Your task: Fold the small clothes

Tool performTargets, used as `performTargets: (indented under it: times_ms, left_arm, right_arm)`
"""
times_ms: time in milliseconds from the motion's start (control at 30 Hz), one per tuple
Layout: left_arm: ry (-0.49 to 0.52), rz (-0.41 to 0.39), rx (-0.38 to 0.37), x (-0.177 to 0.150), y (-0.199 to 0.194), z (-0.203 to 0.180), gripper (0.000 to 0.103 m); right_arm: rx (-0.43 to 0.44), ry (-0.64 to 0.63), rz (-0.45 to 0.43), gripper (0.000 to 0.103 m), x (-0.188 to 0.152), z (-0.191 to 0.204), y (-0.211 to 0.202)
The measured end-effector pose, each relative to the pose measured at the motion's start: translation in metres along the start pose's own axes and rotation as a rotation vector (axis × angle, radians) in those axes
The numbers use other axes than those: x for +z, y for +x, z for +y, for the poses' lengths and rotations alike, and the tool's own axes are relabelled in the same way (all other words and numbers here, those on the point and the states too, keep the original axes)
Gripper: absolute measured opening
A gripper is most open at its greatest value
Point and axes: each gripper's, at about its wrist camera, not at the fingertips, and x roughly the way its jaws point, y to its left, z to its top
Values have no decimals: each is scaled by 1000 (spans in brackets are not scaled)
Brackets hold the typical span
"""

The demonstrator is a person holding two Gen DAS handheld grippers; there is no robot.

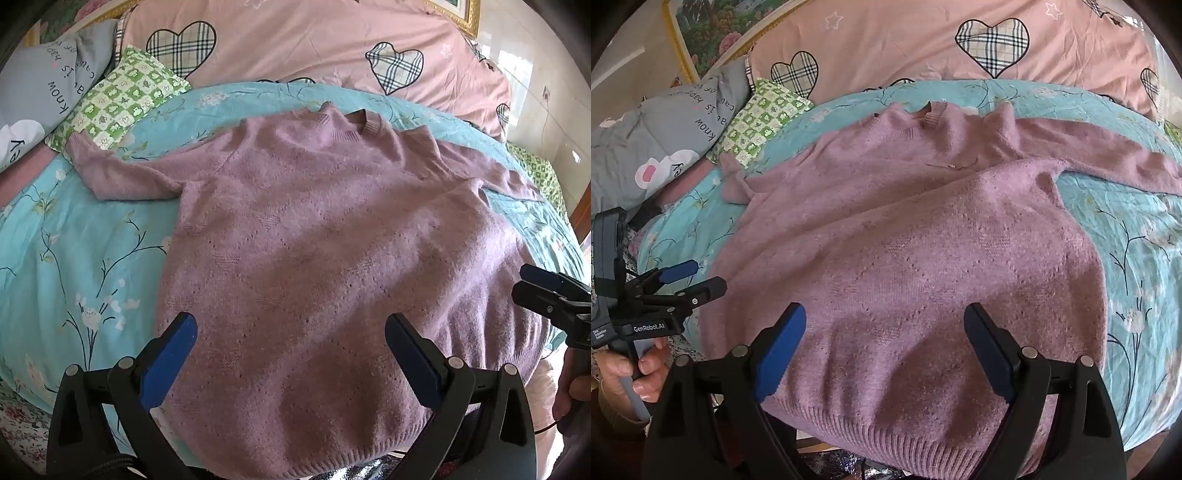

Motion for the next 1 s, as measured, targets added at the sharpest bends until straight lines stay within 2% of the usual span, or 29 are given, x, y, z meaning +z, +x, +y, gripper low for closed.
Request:
performTargets:
  times_ms: [1000]
  left_arm:
    - [5,6,-3,-1,10,-4,102]
  right_arm:
    - [-22,-19,-5,88,1,-2,4]
